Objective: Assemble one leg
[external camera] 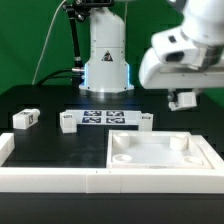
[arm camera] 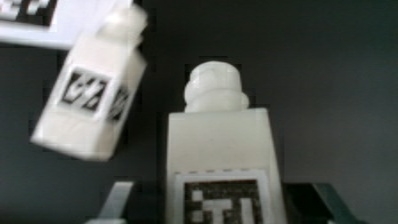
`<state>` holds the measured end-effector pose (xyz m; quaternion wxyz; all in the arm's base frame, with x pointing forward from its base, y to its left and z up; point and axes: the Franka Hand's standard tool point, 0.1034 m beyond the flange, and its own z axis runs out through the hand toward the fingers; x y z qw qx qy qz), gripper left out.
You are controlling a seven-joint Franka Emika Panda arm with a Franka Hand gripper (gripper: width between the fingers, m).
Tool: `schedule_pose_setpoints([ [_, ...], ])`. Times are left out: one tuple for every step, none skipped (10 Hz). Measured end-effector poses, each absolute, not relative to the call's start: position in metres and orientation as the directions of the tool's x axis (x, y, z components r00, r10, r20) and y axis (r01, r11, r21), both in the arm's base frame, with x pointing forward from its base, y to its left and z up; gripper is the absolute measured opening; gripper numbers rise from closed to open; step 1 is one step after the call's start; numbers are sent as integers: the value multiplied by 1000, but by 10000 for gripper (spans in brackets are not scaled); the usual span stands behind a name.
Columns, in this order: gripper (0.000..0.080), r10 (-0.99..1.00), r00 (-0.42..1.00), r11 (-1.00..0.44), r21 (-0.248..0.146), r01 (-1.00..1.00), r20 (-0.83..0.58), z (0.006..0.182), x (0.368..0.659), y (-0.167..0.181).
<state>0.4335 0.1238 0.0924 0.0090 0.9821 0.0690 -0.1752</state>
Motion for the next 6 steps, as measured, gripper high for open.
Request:
schedule_pose_setpoints([
  [288,143,949,-989,-12,146,-281,104,437,115],
  [288,150,956,-988,-14,152,-253,112,441,110],
  [288,152,980,-988,-20,151,-127,109,451,114],
  [288,154,988,-988,-24,153,-25,109,450,114],
  [288,152,987,-988,-27,154,59,108,449,113],
  [288,167,977,-985,-29,172,135,109,453,113],
])
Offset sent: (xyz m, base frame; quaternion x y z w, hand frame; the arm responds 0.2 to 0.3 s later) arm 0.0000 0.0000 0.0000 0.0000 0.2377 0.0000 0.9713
